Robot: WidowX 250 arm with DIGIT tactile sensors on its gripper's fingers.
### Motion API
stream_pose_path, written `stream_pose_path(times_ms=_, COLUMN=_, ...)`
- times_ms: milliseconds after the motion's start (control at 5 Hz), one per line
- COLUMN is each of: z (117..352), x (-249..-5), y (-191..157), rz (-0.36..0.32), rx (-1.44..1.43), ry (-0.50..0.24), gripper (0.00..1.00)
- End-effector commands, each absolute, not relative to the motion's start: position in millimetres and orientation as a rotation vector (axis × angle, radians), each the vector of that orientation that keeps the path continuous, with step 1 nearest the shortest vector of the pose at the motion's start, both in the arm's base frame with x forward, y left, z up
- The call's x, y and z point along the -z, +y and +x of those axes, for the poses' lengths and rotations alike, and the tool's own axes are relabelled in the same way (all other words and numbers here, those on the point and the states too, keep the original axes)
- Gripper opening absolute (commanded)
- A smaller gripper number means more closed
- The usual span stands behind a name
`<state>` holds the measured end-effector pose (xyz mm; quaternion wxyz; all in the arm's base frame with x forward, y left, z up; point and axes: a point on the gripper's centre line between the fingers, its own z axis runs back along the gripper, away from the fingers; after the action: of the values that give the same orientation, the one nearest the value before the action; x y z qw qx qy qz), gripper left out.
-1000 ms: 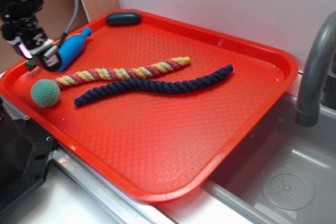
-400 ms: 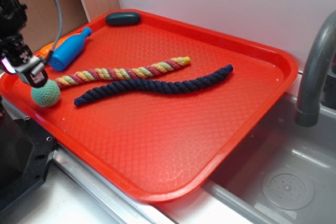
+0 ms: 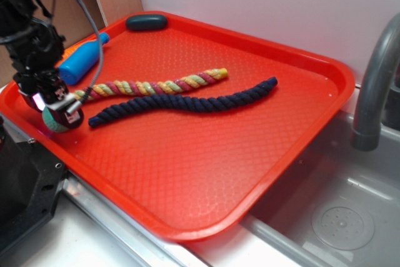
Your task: Grab the green ball.
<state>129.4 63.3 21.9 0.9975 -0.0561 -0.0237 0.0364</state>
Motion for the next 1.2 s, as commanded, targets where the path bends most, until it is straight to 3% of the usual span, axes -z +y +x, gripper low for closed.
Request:
stream_pose_path(times_ms=0, z=135.7, x=-32.5, y=52.1, rz=-0.075, rx=-0.089, ry=-0.037, gripper=0.00)
stream_pose_path(times_ms=200, z=141.8, x=-76.7, y=45.0, rz=-0.036, rx=-0.117, ry=-0.048, gripper=0.00)
stream_pose_path(times_ms=400, z=148.5, x=-127.3, y=17.6, rz=-0.060, rx=-0.070, ry=-0.076, gripper=0.00)
stream_pose_path(times_ms=600, z=157.8, x=-173.7, y=-12.2, rz=0.049, rx=-0.074, ry=-0.066, gripper=0.00)
stream_pose_path(times_ms=800, z=159.1, x=-226.3, y=-8.5, rz=0.003, rx=-0.098, ry=-0.139, gripper=0.00)
stream_pose_path(times_ms=1000, z=163.2, x=-247.1, y=5.1, rz=-0.030, rx=-0.125, ry=-0.191, gripper=0.00)
